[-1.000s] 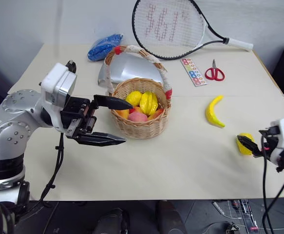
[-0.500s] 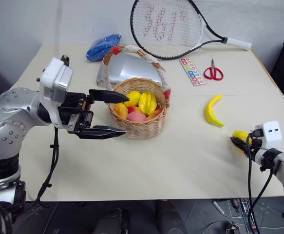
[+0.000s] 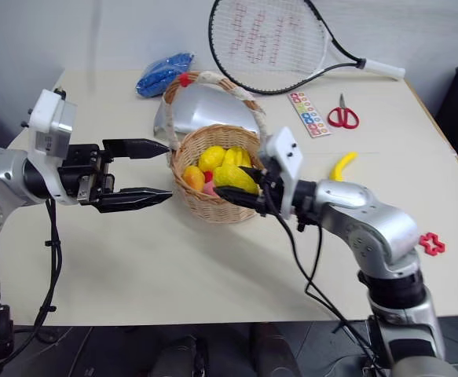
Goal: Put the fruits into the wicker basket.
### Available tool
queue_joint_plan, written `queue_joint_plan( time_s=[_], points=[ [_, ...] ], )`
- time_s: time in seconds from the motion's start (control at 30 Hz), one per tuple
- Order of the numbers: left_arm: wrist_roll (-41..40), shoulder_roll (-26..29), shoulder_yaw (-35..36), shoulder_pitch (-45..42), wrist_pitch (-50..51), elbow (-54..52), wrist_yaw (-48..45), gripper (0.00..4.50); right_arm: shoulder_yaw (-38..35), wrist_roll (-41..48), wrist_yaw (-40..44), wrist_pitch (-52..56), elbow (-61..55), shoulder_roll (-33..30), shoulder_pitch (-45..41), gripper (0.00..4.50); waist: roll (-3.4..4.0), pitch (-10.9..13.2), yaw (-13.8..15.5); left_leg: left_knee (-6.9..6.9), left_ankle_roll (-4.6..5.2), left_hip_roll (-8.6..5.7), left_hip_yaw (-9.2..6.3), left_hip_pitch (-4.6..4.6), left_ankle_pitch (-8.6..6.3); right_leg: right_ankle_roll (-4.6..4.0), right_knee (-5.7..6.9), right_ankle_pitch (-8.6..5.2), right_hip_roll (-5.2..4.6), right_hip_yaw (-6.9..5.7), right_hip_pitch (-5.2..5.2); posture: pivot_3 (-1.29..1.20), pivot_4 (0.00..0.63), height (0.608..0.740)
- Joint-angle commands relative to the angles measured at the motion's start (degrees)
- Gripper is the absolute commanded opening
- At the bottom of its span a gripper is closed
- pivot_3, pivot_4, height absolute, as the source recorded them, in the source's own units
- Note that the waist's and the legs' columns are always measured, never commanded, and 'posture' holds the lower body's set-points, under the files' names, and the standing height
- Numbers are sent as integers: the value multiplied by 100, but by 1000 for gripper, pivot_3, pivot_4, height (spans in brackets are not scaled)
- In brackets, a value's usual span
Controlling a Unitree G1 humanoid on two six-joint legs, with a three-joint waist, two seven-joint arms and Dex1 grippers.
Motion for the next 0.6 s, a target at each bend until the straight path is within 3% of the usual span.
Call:
queue_joint_plan(
  time_s=[0.03, 0.1, 0.37, 0.6],
  points=[
    [-146, 40, 131, -156, -3, -231, 147, 4500, 200, -775, -340, -649, 618, 285, -271, 1863, -1, -1, 12, 2, 1, -2, 3, -6, 0, 0, 6, 0, -3, 1, -9, 0, 150, 740],
    [-175, 48, 135, -153, -2, -254, 176, 4500, 302, -1119, -340, -995, 812, 353, -305, 1863, -2, -1, 29, 0, 1, 0, -4, -7, 0, 0, 4, 0, -3, -6, -10, 0, 150, 740],
    [-96, -13, 15, -188, -178, -111, 136, 4500, -144, -511, -43, -323, -200, 275, 154, 4490, -1, -1, -22, 5, -3, 9, -4, -16, 2, -1, 12, 0, 6, -6, -16, 0, 150, 740],
    [45, -179, -281, -316, -376, 138, -65, 4500, -2494, 1379, -214, 1145, -1845, -975, 1691, 4490, -1, -1, 131, 28, 11, 0, -11, -27, -3, 3, 5, 2, 0, -7, -10, 0, 150, 740]
  ],
)
